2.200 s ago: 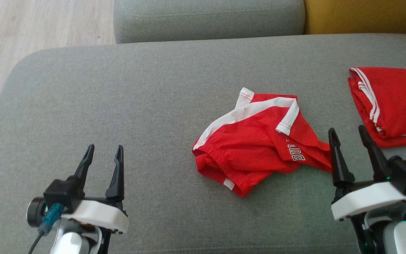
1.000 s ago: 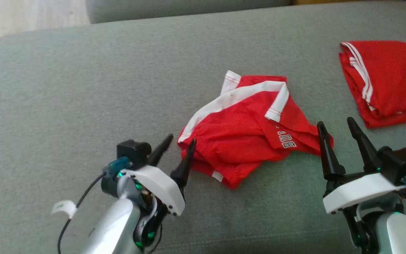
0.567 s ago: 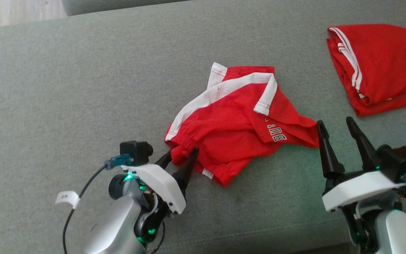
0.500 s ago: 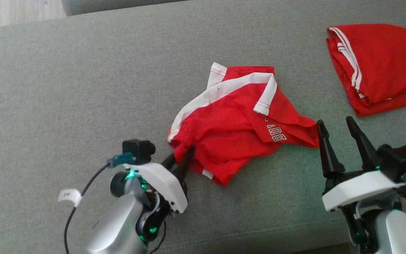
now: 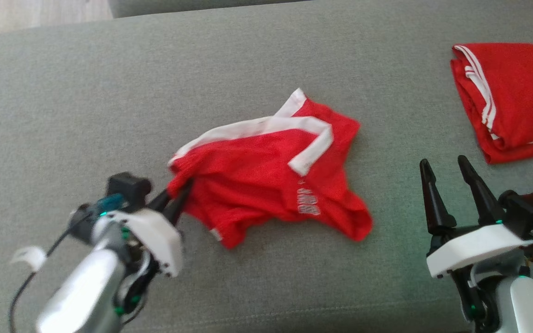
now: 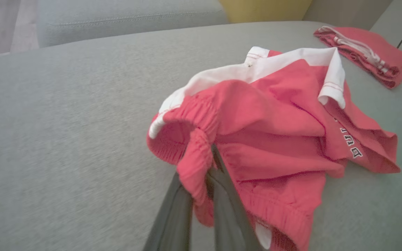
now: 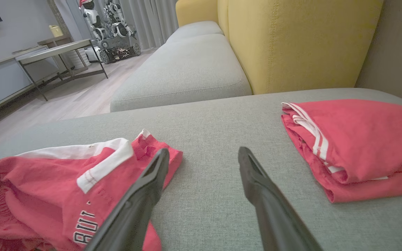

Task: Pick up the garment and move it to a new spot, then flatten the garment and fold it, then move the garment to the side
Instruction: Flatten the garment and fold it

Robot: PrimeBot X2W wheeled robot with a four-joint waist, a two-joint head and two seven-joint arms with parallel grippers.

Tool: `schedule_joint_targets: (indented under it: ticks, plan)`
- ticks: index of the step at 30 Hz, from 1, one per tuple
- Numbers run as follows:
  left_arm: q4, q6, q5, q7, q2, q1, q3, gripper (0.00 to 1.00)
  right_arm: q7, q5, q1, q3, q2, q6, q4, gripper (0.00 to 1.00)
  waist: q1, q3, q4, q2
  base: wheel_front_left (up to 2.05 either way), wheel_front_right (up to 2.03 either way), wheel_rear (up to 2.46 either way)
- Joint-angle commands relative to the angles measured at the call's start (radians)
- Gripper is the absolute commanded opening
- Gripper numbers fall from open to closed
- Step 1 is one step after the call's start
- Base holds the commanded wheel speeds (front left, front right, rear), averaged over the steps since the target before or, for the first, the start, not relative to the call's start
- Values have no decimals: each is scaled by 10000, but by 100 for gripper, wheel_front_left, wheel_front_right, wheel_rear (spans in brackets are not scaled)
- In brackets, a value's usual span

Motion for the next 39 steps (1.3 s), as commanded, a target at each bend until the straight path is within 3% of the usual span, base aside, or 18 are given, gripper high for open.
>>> schedule_joint_targets:
  ticks: [1, 6, 7, 8, 9, 13, 17, 25, 31, 39]
  plan:
    - [-448, 79, 40, 92, 468, -82, 481, 0, 42, 88, -170, 197, -45, -9, -314, 100, 0, -9, 55, 0, 0, 0, 0]
    - [-1030, 276, -155, 637, 1102, 384, 722, 0, 59, 188, -198, 233, -43, -9, -270, 100, 0, -9, 117, 0, 0, 0, 0]
    - [-1020, 320, -264, 720, 1096, 485, 761, 7, 62, 197, -204, 242, -43, -9, -260, 100, 0, -11, 116, 0, 0, 0, 0]
    - [-1005, 381, -390, 750, 1030, 581, 810, 56, 67, 190, -212, 250, -43, -9, -249, 100, 0, -17, 110, 0, 0, 0, 0]
    - [-994, 448, -450, 698, 963, 652, 846, 100, 71, 187, -219, 263, -43, -9, -236, 100, 0, -32, 94, 0, 0, 0, 0]
    - [-893, 735, -720, 273, 568, 941, 1036, 100, 89, 130, -205, 251, -42, -9, -241, 100, 0, -123, 72, 0, 0, 0, 0]
    - [-876, 1356, -919, -459, 193, 1307, 1502, 100, 139, 33, -164, 226, -42, -9, -284, 100, 0, -294, 113, 0, 0, 0, 0]
    - [-1472, 2186, -361, -2383, -25, 1596, 2137, 100, 251, -115, -98, 122, -42, -9, -369, 100, 0, -643, 354, 0, 0, 0, 0]
    - [-2332, 2414, 442, -2698, -141, 1752, 2228, 100, 307, -346, 19, 172, -69, -9, -433, 100, 0, -1020, 500, 0, 0, 0, 0]
    - [-2661, 2351, 697, -2724, -126, 2313, 2228, 100, 419, -504, 336, 321, -97, -9, -523, 100, 0, -1380, 539, 0, 0, 0, 0]
